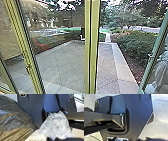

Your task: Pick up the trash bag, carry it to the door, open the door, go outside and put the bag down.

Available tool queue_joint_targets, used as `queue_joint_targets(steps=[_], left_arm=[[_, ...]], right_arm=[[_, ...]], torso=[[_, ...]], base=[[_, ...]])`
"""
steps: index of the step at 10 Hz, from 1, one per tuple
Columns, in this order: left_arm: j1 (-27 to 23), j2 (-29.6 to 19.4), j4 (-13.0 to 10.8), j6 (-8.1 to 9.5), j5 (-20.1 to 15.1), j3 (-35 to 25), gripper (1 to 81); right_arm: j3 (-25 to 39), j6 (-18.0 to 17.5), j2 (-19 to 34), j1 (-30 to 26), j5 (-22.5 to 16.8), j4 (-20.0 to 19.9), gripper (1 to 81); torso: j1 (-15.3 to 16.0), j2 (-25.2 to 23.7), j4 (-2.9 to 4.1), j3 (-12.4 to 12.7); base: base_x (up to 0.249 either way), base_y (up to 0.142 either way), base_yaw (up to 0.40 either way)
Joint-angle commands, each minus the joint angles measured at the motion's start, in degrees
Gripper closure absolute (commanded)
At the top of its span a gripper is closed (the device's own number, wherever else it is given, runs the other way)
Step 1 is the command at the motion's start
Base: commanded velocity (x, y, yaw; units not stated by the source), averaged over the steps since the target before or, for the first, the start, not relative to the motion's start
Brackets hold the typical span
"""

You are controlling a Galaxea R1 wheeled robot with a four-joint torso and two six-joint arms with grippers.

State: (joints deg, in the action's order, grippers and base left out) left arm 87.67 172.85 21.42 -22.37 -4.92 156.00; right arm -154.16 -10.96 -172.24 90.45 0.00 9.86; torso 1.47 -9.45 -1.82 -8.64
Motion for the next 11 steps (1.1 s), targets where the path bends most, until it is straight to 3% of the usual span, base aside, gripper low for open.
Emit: queue_joint_targets(steps=[1,5,11], left_arm=[[-2.8,-0.2,-0.5,-0.31,-4.3,-0.1,81.1],[-2.8,-0.4,-0.3,-0.31,-4.4,-0.1,81.1],[-2.8,-0.4,-0.3,-0.31,-4.4,-0.1,81.1]], right_arm=[[0.0,0.1,-0.1,-2.5,-3.1,0.9,1.0],[0.1,0.1,-0.4,-2.6,-3.1,1.5,1.0],[-0.2,0.1,-1.2,-2.6,-3.2,1.8,1.0]], torso=[[0.0,0.0,0.00,0.0],[0.0,0.0,0.00,0.0],[0.0,0.0,0.00,0.0]], base=[[0.000,0.000,0.000],[0.000,0.000,-0.074],[0.000,0.000,-0.275]])
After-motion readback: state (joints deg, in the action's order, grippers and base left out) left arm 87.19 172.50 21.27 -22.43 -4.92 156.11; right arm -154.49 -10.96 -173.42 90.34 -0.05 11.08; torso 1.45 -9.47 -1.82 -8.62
